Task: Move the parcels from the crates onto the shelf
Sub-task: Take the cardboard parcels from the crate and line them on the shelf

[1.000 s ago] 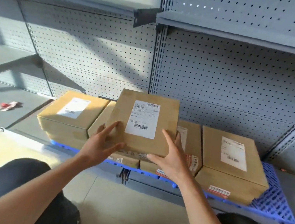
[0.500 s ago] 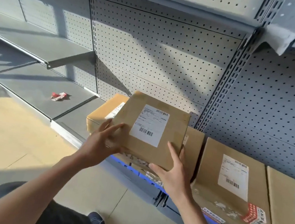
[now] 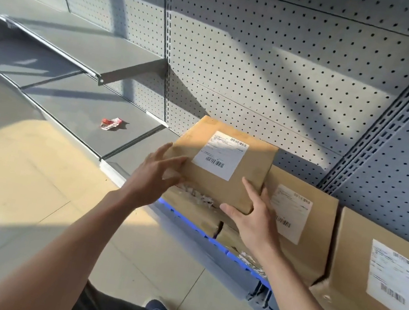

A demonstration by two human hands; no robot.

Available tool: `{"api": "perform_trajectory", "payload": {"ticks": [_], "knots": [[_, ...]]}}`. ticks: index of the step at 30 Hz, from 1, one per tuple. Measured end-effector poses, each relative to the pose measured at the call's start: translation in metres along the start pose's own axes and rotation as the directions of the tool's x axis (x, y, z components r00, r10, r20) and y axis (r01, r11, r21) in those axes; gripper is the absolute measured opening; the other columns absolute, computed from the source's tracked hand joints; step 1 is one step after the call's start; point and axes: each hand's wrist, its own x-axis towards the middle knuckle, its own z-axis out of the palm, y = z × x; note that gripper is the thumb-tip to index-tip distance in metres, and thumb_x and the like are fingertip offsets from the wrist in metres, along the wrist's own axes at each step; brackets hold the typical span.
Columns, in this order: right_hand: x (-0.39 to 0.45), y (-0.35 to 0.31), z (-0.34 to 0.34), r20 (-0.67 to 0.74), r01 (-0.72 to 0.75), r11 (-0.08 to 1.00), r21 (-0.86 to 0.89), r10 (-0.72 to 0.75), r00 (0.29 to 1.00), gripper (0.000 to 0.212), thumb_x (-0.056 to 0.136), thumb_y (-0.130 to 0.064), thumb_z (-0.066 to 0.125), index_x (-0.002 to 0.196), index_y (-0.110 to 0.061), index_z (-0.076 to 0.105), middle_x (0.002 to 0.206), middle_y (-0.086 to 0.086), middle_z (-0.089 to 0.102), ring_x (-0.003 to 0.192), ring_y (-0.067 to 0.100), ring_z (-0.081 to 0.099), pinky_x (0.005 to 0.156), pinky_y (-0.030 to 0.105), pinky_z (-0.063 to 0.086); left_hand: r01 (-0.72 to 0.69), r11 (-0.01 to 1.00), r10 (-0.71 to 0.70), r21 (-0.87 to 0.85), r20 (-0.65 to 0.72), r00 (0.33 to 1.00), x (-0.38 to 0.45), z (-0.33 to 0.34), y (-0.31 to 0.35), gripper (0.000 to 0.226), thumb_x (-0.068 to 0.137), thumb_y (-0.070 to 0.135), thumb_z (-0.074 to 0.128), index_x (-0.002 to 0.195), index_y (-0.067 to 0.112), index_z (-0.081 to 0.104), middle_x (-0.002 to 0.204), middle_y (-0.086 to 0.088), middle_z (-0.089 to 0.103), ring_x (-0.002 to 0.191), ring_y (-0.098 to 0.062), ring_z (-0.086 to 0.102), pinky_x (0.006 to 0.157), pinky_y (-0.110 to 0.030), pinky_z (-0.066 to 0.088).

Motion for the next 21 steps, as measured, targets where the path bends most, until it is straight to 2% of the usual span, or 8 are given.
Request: {"api": "perform_trajectory", "payload": {"ticks": [3, 6, 9, 15, 21], "knots": [[0.010, 0.000, 0.019, -0.048, 0.026, 1.000, -0.015, -0.026, 0.999, 0.081, 0.083, -0.044, 0.081, 0.153, -0.042, 0.039, 0.169, 0.000, 0.014, 0.150, 0.015, 0.027, 0.107, 0.018, 0.024, 0.016, 0.999, -0.013, 0.051, -0.060, 0.998, 0.002, -0.001, -0.006, 0.053, 0.092, 0.036, 0.072, 0.143, 0.035, 0.056, 0.164, -0.006, 0.029, 0.146, -0.030, 0.030, 0.117, -0.049, 0.034], [0.021, -0.003, 0.031, -0.064, 0.021, 0.999, -0.031, -0.023, 0.998, 0.079, 0.087, -0.044, 0.077, 0.155, -0.040, 0.036, 0.171, 0.000, 0.000, 0.152, 0.017, 0.023, 0.112, 0.026, 0.028, -0.035, 0.987, 0.057, 0.160, -0.138, 0.989, 0.003, -0.002, -0.010, 0.052, 0.093, 0.027, 0.071, 0.143, 0.030, 0.057, 0.160, -0.009, 0.036, 0.146, -0.031, 0.029, 0.111, -0.053, 0.039], [0.032, -0.007, 0.037, -0.086, 0.048, 0.994, -0.095, -0.056, 0.995, 0.075, 0.090, -0.042, 0.074, 0.156, -0.034, 0.037, 0.171, -0.001, -0.007, 0.153, 0.019, 0.022, 0.115, 0.030, 0.029, -0.099, 0.964, 0.134, 0.249, -0.129, 0.983, 0.002, 0.001, -0.011, 0.049, 0.094, 0.023, 0.068, 0.141, 0.028, 0.058, 0.159, -0.006, 0.038, 0.146, -0.030, 0.030, 0.105, -0.053, 0.039], [0.047, 0.001, 0.045, -0.053, 0.109, 0.988, -0.110, -0.115, 0.992, 0.068, 0.094, -0.036, 0.072, 0.154, -0.027, 0.042, 0.171, -0.001, -0.003, 0.156, 0.020, 0.012, 0.125, 0.040, 0.022, -0.134, 0.945, 0.156, 0.299, -0.049, 0.987, 0.003, 0.007, -0.007, 0.055, 0.097, 0.024, 0.060, 0.150, 0.033, 0.046, 0.160, -0.004, 0.036, 0.148, -0.026, 0.025, 0.103, -0.049, 0.040], [0.054, 0.008, 0.048, -0.033, 0.154, 0.982, -0.110, -0.158, 0.987, 0.065, 0.094, -0.034, 0.072, 0.152, -0.026, 0.045, 0.170, 0.000, 0.009, 0.155, 0.026, 0.018, 0.123, 0.049, 0.026, -0.108, 0.944, 0.123, 0.311, -0.026, 0.992, 0.005, 0.008, -0.005, 0.058, 0.098, 0.025, 0.057, 0.153, 0.035, 0.040, 0.162, -0.006, 0.030, 0.152, -0.026, 0.018, 0.100, -0.050, 0.042]]}}
